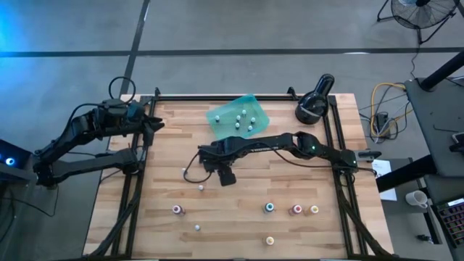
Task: Pick & Place food coloring
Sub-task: Put the red small food coloring into the green bin
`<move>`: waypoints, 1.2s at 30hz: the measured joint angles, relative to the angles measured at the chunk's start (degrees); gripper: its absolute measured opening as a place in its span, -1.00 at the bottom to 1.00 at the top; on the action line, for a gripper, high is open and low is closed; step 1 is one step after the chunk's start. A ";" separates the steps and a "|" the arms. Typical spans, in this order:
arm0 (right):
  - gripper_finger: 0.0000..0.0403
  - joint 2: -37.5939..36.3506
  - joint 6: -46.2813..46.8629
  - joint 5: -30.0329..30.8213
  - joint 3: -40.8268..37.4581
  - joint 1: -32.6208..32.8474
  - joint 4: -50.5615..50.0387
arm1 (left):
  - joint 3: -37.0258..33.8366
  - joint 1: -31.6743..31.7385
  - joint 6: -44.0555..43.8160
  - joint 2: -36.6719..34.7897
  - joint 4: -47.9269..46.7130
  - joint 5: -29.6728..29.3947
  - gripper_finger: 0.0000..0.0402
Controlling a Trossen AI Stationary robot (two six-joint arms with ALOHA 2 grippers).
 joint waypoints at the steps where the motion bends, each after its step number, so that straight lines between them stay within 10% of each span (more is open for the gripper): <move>1: -0.30 0.00 0.01 0.00 -0.20 0.00 -0.05 | 0.00 0.02 0.00 0.00 0.00 0.00 -0.48; 21: -0.64 -0.04 0.31 2.99 -0.37 0.00 0.43 | 0.00 0.00 -0.02 0.00 0.00 0.00 -0.48; 36: -0.72 -14.47 20.70 6.97 -2.52 -9.23 -4.62 | 0.00 0.00 -0.02 0.26 0.04 0.00 -0.48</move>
